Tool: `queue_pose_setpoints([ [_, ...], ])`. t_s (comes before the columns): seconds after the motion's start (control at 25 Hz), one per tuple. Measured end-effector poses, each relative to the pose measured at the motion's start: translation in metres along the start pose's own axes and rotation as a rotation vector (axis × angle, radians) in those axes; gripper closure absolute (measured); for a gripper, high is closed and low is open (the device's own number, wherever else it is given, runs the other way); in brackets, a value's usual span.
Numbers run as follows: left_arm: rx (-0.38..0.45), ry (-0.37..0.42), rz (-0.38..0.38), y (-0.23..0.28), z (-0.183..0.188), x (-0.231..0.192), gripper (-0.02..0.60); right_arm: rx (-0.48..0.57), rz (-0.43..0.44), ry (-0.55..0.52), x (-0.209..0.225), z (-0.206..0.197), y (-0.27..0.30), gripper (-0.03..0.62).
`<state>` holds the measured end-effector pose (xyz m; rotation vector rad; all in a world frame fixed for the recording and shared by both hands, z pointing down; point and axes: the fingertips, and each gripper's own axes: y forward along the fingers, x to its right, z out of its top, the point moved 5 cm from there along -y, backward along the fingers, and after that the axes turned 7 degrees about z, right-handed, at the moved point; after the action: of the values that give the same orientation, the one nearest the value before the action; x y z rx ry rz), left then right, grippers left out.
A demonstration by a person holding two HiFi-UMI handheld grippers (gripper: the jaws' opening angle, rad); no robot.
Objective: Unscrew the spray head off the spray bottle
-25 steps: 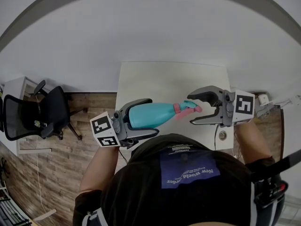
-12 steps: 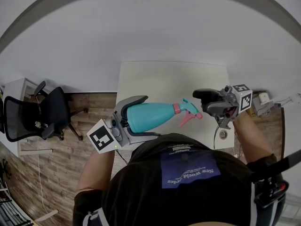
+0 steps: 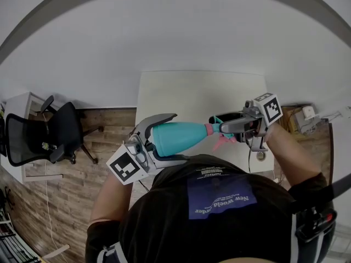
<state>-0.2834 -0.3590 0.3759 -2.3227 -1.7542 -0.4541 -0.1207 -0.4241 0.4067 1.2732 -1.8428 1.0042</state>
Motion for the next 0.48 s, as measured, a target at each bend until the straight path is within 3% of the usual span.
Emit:
queue_pose_setpoints([
  [0.24,-0.017,0.045,-0.003,0.004,-0.001,0.010,0.092,-0.046,0.000,0.037,0.002,-0.013,0.016,0.296],
  [0.4,0.010,0.011,0.014,0.008,-0.005,0.015,0.092,-0.051,-0.038,0.018,0.004,-0.013,0.015,0.441],
  [0.48,0.012,0.013,0.014,0.008,-0.006,0.016,0.092,-0.047,-0.050,0.022,0.006,-0.013,0.014,0.465],
])
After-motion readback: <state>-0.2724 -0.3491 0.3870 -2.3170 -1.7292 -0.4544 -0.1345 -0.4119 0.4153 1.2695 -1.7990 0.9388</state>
